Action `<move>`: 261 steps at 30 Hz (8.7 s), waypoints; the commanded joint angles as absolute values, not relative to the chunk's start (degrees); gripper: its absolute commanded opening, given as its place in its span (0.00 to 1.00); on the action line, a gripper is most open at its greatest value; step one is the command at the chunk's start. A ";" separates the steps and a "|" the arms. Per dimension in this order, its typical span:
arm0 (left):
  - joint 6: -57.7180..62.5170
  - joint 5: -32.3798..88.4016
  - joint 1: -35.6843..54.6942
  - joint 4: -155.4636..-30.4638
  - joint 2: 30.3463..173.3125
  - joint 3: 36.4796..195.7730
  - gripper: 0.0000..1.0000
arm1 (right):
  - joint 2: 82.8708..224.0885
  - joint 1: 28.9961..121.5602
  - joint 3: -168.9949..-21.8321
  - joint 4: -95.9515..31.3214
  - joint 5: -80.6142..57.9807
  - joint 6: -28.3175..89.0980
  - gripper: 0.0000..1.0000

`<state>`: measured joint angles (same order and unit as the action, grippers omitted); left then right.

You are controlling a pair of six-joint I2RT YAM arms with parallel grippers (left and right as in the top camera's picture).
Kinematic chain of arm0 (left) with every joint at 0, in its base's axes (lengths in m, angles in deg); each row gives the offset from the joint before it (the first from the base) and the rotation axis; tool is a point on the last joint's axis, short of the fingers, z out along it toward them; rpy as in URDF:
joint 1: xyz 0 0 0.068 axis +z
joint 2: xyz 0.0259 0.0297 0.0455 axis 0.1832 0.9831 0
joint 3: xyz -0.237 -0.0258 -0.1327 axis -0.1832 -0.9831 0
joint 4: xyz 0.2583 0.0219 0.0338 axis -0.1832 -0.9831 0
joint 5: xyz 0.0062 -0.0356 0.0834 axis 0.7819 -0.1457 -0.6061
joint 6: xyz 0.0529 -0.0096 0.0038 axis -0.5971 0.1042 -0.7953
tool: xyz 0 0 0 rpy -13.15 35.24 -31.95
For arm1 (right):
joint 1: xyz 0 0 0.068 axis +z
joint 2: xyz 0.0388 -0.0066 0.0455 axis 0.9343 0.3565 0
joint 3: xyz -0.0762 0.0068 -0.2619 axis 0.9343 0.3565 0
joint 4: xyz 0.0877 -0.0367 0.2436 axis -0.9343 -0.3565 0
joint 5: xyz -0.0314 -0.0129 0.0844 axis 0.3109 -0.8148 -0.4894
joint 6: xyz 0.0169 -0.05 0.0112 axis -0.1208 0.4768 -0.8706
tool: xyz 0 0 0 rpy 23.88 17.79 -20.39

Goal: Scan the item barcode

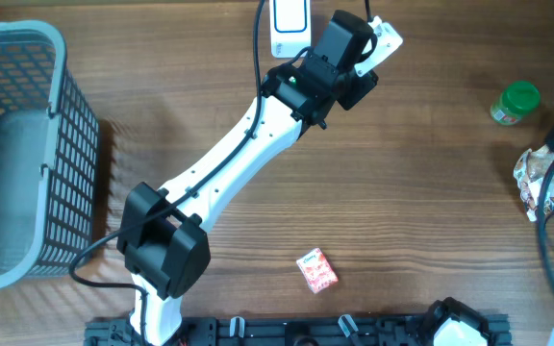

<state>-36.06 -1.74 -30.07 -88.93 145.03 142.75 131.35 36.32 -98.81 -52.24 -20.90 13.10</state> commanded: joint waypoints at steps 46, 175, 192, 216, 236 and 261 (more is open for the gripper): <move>-27.40 -4.62 2.19 -106.15 125.01 143.19 1.00 | 221.29 92.14 -135.34 -38.86 0.96 5.12 1.00; -22.77 -5.65 1.45 -110.98 114.26 143.19 1.00 | 179.83 65.76 -123.01 -83.27 -4.22 17.01 1.00; -16.78 -11.68 1.45 -117.10 106.34 143.19 1.00 | 179.83 124.29 -80.76 -62.23 -15.90 -39.73 0.95; -16.63 -11.68 1.45 -117.61 106.36 143.19 1.00 | 179.83 121.10 -75.51 -44.43 -19.74 -34.70 0.95; -16.61 -11.44 1.45 -117.80 106.36 143.19 1.00 | 174.89 108.16 -92.21 -61.11 -15.59 32.82 1.00; -15.32 -11.44 1.45 -121.21 106.41 143.16 1.00 | 181.42 97.63 -88.56 -52.65 -14.74 75.61 0.83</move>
<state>-16.12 -10.94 1.56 -121.00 106.41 142.86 180.02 97.63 -89.79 -53.42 -12.66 74.58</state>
